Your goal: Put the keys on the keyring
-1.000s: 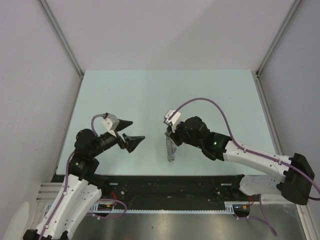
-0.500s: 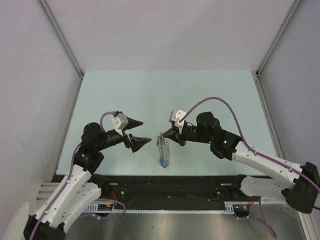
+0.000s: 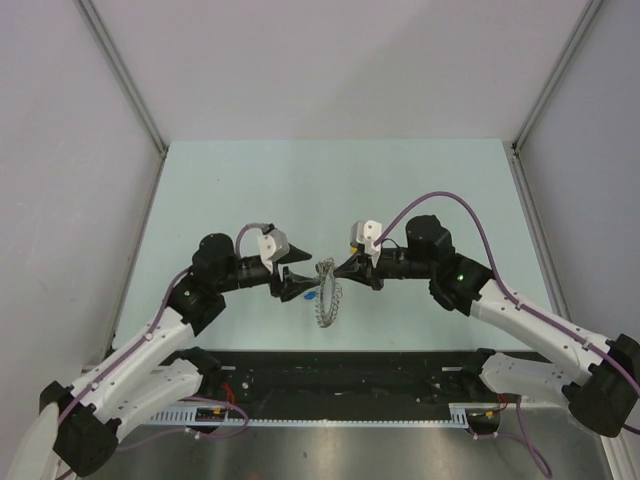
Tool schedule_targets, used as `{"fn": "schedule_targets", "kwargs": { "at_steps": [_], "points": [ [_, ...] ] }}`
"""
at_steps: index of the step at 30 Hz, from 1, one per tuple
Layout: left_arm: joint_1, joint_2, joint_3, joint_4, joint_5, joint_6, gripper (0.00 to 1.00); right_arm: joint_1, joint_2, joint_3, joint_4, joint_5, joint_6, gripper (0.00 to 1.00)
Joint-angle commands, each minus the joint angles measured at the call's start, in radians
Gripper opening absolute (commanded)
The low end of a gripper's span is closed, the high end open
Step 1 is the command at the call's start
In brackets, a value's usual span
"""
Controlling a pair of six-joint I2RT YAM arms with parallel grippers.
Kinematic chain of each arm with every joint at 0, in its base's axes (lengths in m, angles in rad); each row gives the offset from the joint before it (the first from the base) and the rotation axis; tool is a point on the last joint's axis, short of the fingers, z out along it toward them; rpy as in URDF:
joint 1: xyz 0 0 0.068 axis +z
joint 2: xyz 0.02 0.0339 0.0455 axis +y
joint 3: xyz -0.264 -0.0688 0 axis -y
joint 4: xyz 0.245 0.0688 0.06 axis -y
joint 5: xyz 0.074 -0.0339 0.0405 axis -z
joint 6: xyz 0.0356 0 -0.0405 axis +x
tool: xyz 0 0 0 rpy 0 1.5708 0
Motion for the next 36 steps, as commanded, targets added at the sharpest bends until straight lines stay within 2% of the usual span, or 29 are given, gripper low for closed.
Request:
{"fn": "schedule_targets", "kwargs": {
  "at_steps": [1,8,15,36],
  "points": [
    [-0.007,0.032,0.076,0.000,0.070,0.116,0.62,-0.022,-0.054,0.045,0.021,-0.073,-0.032,0.00],
    [-0.025,0.114,0.137,-0.044,0.193,0.165,0.46,-0.039,-0.056,0.045,0.052,-0.119,-0.038,0.00],
    [-0.052,0.154,0.162,-0.084,0.245,0.176,0.36,-0.040,-0.056,0.043,0.052,-0.122,-0.047,0.00],
    [-0.073,0.178,0.145,0.010,0.238,0.059,0.33,-0.042,-0.026,0.045,0.052,-0.127,-0.038,0.00]
  ]
}}
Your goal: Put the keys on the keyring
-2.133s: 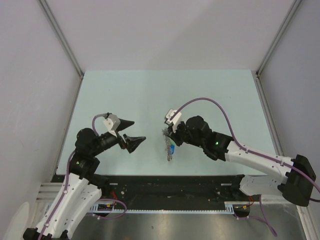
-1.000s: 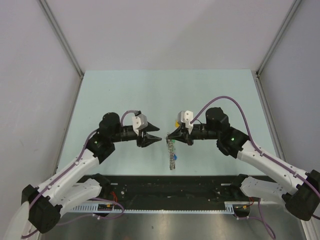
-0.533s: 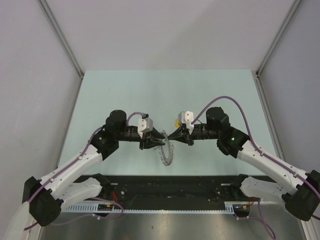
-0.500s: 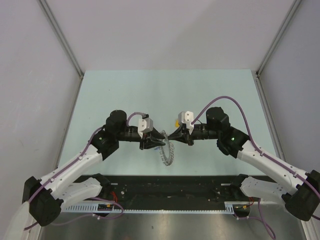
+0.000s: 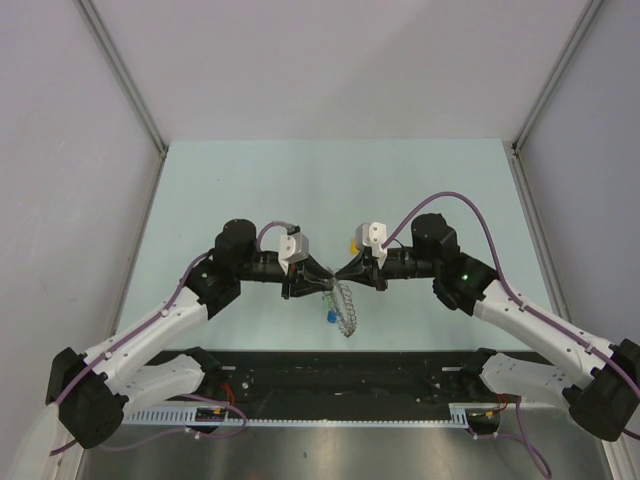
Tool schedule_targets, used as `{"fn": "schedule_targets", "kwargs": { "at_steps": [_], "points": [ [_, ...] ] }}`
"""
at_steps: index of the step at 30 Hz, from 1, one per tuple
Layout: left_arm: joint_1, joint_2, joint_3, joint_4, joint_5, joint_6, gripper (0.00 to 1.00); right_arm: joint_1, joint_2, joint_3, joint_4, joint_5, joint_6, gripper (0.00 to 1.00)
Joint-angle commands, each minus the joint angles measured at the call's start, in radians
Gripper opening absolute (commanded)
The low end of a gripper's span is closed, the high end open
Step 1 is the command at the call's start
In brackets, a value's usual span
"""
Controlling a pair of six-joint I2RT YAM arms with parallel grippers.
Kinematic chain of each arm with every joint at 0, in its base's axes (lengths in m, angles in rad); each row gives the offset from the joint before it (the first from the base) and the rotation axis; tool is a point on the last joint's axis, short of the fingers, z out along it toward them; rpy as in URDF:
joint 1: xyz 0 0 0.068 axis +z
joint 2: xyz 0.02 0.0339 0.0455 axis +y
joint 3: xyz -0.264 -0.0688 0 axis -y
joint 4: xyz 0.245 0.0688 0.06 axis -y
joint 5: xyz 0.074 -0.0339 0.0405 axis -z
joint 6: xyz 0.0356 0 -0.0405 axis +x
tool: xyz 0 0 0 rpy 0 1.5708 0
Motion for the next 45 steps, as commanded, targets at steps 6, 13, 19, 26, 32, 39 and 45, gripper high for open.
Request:
{"fn": "schedule_targets", "kwargs": {
  "at_steps": [6,13,19,26,32,39,45],
  "points": [
    [-0.016,-0.007,0.015,0.118,0.022,-0.079,0.32,-0.002,0.003,0.045,0.063,-0.019,-0.003,0.00],
    [-0.019,0.009,0.017,0.090,0.015,-0.076,0.28,-0.002,0.000,0.045,0.094,-0.024,0.006,0.00],
    [-0.022,0.019,0.022,0.073,-0.008,-0.068,0.22,0.002,-0.004,0.043,0.094,-0.027,0.011,0.00],
    [-0.022,-0.007,0.025,0.070,-0.071,-0.069,0.00,0.003,-0.010,0.045,0.088,-0.018,0.038,0.00],
    [-0.022,-0.096,-0.017,0.035,-0.266,-0.065,0.00,-0.012,-0.057,0.045,0.088,0.137,0.140,0.42],
    [-0.022,-0.200,-0.058,-0.048,-0.433,-0.080,0.00,-0.118,-0.068,0.045,0.085,0.311,0.339,0.70],
    [-0.020,-0.281,-0.078,-0.155,-0.551,-0.079,0.00,-0.172,-0.014,0.046,-0.013,0.484,0.399,0.72]
  ]
}}
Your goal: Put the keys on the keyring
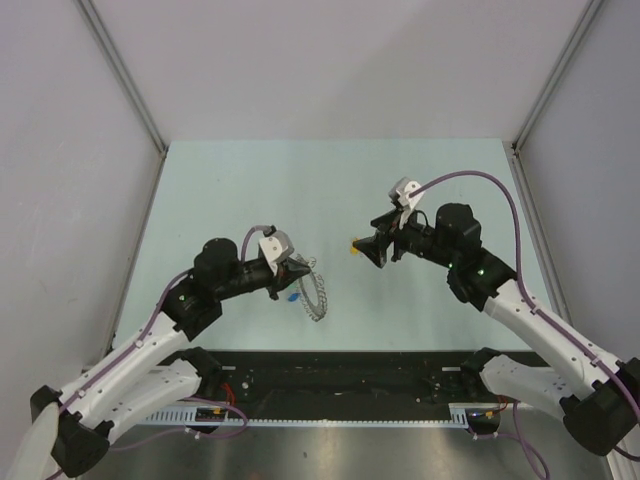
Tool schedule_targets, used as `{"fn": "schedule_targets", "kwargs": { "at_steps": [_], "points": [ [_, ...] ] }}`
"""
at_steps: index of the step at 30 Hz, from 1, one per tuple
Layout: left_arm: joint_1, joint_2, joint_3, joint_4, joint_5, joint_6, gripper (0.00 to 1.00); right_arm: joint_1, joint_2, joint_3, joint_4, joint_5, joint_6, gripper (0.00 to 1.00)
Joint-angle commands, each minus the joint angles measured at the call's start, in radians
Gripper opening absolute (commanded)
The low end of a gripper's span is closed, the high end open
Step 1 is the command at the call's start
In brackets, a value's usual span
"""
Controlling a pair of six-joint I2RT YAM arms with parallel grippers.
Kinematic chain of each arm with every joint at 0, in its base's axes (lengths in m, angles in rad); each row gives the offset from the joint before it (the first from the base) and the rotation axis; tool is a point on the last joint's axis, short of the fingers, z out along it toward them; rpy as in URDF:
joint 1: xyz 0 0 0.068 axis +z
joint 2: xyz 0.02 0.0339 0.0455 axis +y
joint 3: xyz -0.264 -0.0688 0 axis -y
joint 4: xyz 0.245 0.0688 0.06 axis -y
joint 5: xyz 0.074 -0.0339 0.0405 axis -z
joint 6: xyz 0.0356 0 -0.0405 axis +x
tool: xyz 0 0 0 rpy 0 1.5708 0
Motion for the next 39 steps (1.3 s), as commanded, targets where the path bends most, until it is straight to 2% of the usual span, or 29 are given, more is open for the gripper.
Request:
{"fn": "schedule_targets", "kwargs": {
  "at_steps": [1,5,9,16,24,30,39],
  "points": [
    [-0.002,-0.076,-0.022,-0.033,-0.128,-0.031,0.00,-0.034,0.072,0.042,-0.062,0.201,0.090,0.72],
    [-0.002,-0.104,0.000,-0.127,-0.208,-0.032,0.00,-0.067,0.215,0.065,-0.094,0.262,0.130,0.69],
    [-0.001,-0.138,-0.025,-0.135,-0.258,-0.026,0.00,-0.082,0.367,0.090,-0.086,0.311,0.159,0.67],
    [0.018,-0.131,-0.025,-0.159,-0.246,0.027,0.00,-0.093,0.609,0.166,-0.013,0.270,0.078,0.57],
    [0.068,-0.133,-0.035,-0.161,-0.182,0.043,0.00,-0.130,0.873,0.361,-0.042,0.206,0.021,0.46],
    [0.076,-0.128,-0.037,-0.159,-0.140,0.060,0.00,-0.143,0.979,0.472,-0.120,0.164,-0.046,0.44],
    [0.087,-0.119,-0.034,-0.164,-0.134,0.058,0.01,-0.137,1.040,0.484,-0.168,0.179,-0.042,0.36]
  ]
}}
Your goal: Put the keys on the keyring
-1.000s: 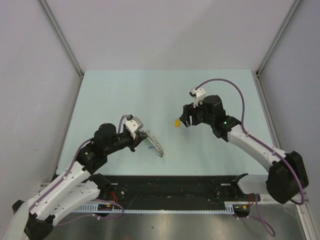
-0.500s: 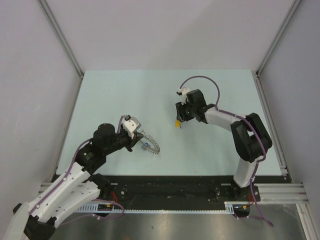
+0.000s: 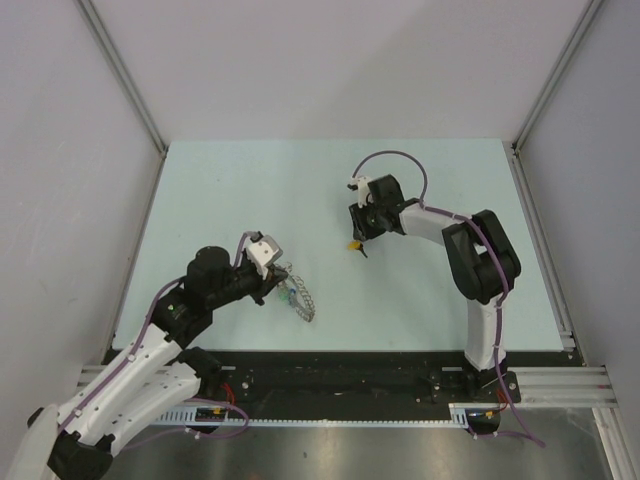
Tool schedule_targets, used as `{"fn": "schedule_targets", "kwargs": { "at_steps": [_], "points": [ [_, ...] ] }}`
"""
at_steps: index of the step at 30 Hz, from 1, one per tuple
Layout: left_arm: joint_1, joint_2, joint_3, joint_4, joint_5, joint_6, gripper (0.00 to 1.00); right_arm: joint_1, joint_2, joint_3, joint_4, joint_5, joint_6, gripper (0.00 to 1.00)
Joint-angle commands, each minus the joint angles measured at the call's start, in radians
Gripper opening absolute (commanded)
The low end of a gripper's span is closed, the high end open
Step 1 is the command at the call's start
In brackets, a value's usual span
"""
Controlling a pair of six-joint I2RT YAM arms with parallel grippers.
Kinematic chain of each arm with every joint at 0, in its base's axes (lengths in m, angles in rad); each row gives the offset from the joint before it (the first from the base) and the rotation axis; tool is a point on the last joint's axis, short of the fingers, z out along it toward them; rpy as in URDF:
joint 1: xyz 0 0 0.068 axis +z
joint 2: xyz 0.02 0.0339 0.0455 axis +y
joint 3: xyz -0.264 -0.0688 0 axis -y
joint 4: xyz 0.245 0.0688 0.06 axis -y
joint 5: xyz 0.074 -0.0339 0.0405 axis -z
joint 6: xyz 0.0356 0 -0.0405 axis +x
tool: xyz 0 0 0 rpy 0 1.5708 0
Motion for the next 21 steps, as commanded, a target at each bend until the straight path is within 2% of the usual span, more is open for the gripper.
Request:
{"fn": "schedule_targets", "kwargs": {
  "at_steps": [1,9,17,21],
  "points": [
    [0.011,-0.002,0.011,0.048,0.038,0.021,0.00,0.017,0.023,0.037,-0.059,0.020,-0.018,0.36],
    [0.012,-0.024,0.011,0.042,0.042,0.019,0.00,0.118,-0.023,0.000,-0.182,0.194,-0.004,0.32],
    [0.012,-0.055,0.006,0.043,0.059,0.013,0.00,0.152,-0.187,-0.156,-0.182,0.220,0.120,0.29],
    [0.012,-0.061,0.005,0.043,0.070,0.012,0.00,0.155,-0.272,-0.178,-0.173,0.206,0.099,0.30]
  ]
}}
